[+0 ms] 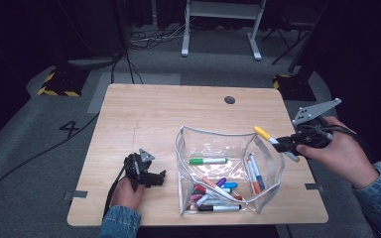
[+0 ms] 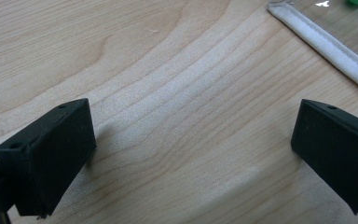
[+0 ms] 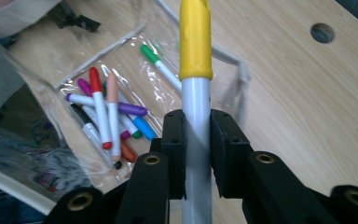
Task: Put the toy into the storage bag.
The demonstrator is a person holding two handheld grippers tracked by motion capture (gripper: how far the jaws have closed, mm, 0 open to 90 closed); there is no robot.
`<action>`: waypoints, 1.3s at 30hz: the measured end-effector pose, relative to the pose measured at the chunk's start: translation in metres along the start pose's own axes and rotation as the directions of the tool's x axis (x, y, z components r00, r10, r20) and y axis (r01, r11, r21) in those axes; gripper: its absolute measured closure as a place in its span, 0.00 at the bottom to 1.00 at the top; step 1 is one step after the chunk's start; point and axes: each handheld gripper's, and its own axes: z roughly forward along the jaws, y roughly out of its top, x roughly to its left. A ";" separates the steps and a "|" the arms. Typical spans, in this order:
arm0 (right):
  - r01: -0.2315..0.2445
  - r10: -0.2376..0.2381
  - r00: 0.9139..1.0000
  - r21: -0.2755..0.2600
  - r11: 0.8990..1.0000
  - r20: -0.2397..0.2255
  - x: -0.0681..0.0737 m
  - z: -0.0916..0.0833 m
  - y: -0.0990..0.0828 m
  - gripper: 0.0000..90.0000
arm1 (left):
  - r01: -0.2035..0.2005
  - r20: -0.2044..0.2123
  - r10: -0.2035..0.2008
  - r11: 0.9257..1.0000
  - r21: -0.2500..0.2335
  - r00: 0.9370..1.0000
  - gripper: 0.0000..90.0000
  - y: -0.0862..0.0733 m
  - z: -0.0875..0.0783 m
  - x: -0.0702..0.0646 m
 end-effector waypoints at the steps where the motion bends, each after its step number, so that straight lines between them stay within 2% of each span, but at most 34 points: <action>1: 0.000 0.000 1.000 0.000 1.000 0.000 0.000 0.000 0.000 0.86 | 0.000 0.000 0.000 1.000 0.000 1.000 0.00 0.000 0.000 0.000; 2: 0.028 -0.028 0.999 0.003 1.000 -0.022 0.009 0.002 0.006 0.86 | 0.000 0.000 0.000 1.000 0.000 1.000 0.00 0.000 0.000 0.000; 4: 0.051 -0.051 0.998 0.003 0.999 -0.035 0.015 0.003 0.010 0.86 | 0.000 0.000 0.000 1.000 0.000 1.000 0.00 0.000 0.000 0.000; 10: 0.110 -0.109 0.991 0.009 0.994 -0.081 0.033 0.009 0.022 0.86 | 0.000 0.003 0.000 1.000 0.002 1.000 0.00 0.000 0.000 0.000; 13: 0.125 -0.123 0.988 0.012 0.992 -0.095 0.038 0.011 0.024 0.86 | -0.003 0.001 0.003 1.000 0.002 1.000 0.00 0.000 0.000 0.000; 14: 0.140 -0.137 0.983 0.017 0.990 -0.118 0.044 0.015 0.027 0.86 | -0.003 0.000 0.003 1.000 0.002 1.000 0.00 0.000 0.000 0.000; 20: 0.196 -0.186 0.966 0.042 0.980 -0.180 0.061 0.030 0.034 0.86 | -0.003 0.000 0.003 1.000 0.001 1.000 0.00 0.000 0.000 0.000; 21: 0.196 -0.186 0.966 0.042 0.980 -0.180 0.061 0.030 0.034 0.86 | -0.003 0.000 0.003 1.000 0.001 1.000 0.00 0.000 0.000 0.000; 22: 0.216 -0.202 0.960 0.055 0.975 -0.196 0.066 0.036 0.036 0.86 | -0.003 0.000 0.003 1.000 0.001 1.000 0.00 0.000 0.000 0.000; 23: 0.227 -0.211 0.956 0.061 0.972 -0.204 0.068 0.039 0.037 0.86 | -0.003 0.001 0.003 1.000 0.001 1.000 0.00 0.000 0.000 0.000; 24: 0.227 -0.211 0.956 0.061 0.972 -0.204 0.068 0.039 0.037 0.86 | -0.003 0.001 0.003 1.000 0.001 1.000 0.00 0.000 0.000 0.000; 26: 0.254 -0.230 0.947 0.082 0.964 -0.226 0.074 0.048 0.040 0.86 | -0.003 -0.001 0.003 1.000 0.001 1.000 0.00 0.000 0.000 0.000; 30: 0.278 -0.244 0.936 0.108 0.954 -0.252 0.080 0.060 0.042 0.86 | 0.001 0.000 -0.001 1.000 0.000 1.000 0.00 0.000 0.000 0.000; 31: 0.278 -0.244 0.936 0.108 0.954 -0.252 0.080 0.060 0.042 0.86 | 0.001 0.000 -0.001 1.000 0.000 1.000 0.00 0.000 0.000 0.000; 32: 0.287 -0.247 0.932 0.127 0.949 -0.264 0.083 0.068 0.043 0.86 | 0.000 0.000 0.000 1.000 0.001 1.000 0.00 0.000 0.000 0.000; 36: 0.313 -0.261 0.924 0.158 0.937 -0.281 0.087 0.078 0.046 0.86 | -0.003 0.001 0.003 1.000 0.000 1.000 0.00 0.000 0.000 0.000; 38: 0.333 -0.276 0.917 0.174 0.927 -0.288 0.089 0.085 0.049 0.86 | -0.003 0.001 0.003 1.000 0.001 1.000 0.00 0.000 0.000 0.000; 39: 0.334 -0.274 0.917 0.183 0.925 -0.290 0.090 0.086 0.049 0.86 | -0.003 0.001 0.003 1.000 0.001 1.000 0.00 0.000 0.000 0.000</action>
